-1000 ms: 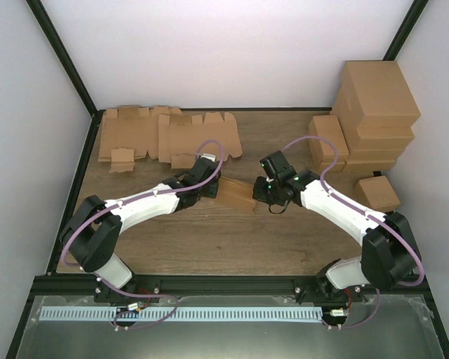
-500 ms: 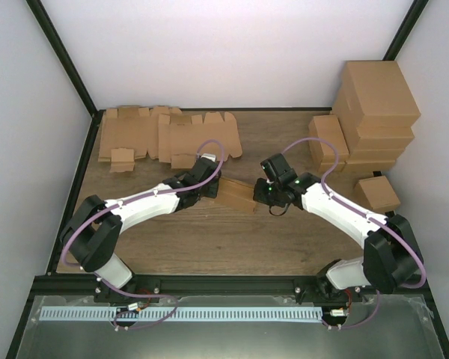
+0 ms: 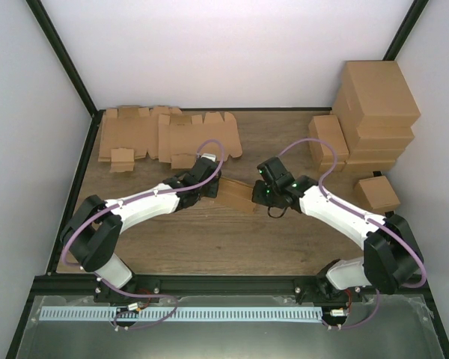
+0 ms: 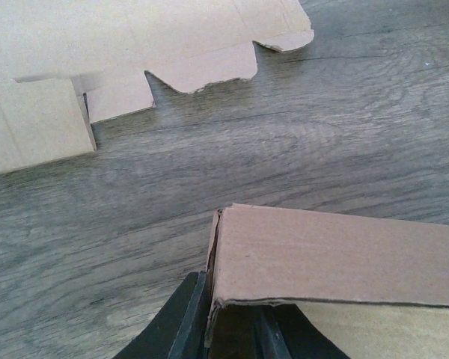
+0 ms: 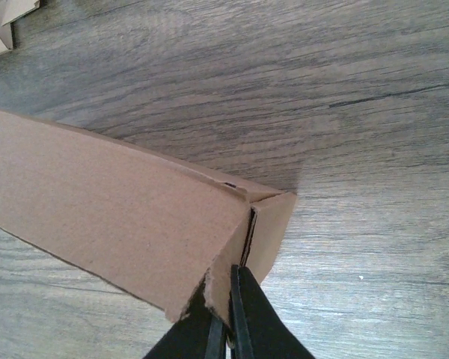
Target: Fold the paper box
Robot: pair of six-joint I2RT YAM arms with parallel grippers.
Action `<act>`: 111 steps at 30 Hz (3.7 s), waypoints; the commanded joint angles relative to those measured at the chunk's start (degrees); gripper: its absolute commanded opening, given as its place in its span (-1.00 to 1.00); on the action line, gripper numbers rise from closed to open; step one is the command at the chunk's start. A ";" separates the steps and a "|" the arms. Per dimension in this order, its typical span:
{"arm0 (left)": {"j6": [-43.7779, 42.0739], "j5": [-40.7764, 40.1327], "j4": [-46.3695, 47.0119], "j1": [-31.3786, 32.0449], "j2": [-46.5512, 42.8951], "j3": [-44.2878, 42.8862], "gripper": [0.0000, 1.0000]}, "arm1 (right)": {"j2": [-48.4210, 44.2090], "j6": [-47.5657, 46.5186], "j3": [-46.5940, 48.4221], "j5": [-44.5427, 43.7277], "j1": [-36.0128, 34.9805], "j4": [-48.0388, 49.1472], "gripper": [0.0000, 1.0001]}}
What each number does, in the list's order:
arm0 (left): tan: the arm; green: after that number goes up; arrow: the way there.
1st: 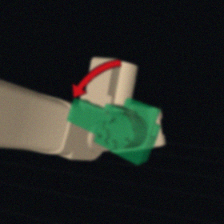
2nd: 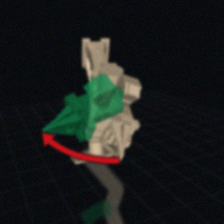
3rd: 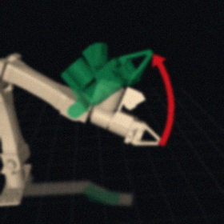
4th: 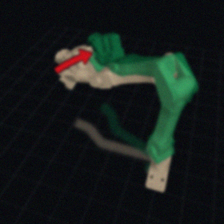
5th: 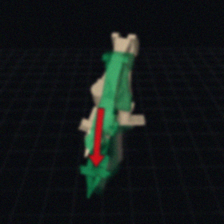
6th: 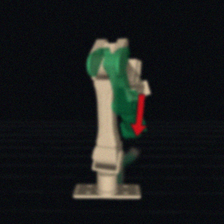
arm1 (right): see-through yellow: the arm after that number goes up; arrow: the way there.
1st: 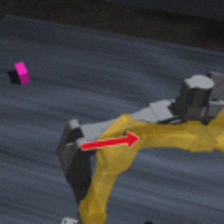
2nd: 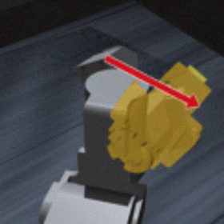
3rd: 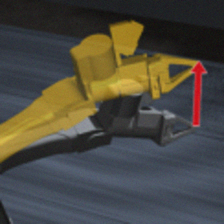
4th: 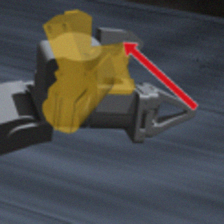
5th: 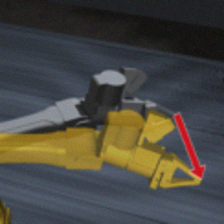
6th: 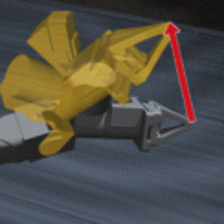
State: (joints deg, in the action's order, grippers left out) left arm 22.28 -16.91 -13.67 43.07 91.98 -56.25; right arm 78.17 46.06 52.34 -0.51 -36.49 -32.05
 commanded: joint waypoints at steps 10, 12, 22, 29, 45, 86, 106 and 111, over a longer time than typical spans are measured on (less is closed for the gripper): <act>0.28 2.34 -5.71 0.50 2.15 0.80 -0.65 | 0.18 0.59 -0.47 -4.72 -1.92 -7.57 -0.68; 0.36 2.26 -5.96 0.48 1.67 0.79 -0.63 | -0.60 -0.67 0.54 -4.02 -1.90 -7.73 -0.59; 0.60 3.71 -10.00 0.48 -1.02 -1.87 -0.35 | -2.16 -1.91 4.03 -4.19 -1.92 -10.56 -0.52; 0.15 9.65 -11.53 -0.42 -2.62 -4.04 -0.26 | -2.24 -2.66 6.29 -2.92 -1.84 -10.58 -0.47; -0.40 14.89 -12.30 -1.61 -5.52 -5.74 -0.20 | -1.91 -2.82 7.72 -6.04 -1.57 -13.02 -0.57; 0.69 16.90 -9.22 -1.60 -5.94 2.71 -0.92 | -2.88 -0.92 -2.88 -2.78 -2.15 -6.89 -0.99; 0.99 16.44 -16.47 -1.61 -12.26 -1.25 -0.20 | -8.83 -10.09 1.07 2.52 -1.76 -9.94 0.14; -0.24 20.20 -21.21 -2.96 -13.12 -4.20 0.01 | -11.47 -13.36 0.81 11.45 2.08 -8.28 0.27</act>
State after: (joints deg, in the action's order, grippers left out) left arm 23.33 -0.21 -29.82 41.25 80.47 -57.23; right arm 69.08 36.12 50.61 3.99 -36.86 -40.03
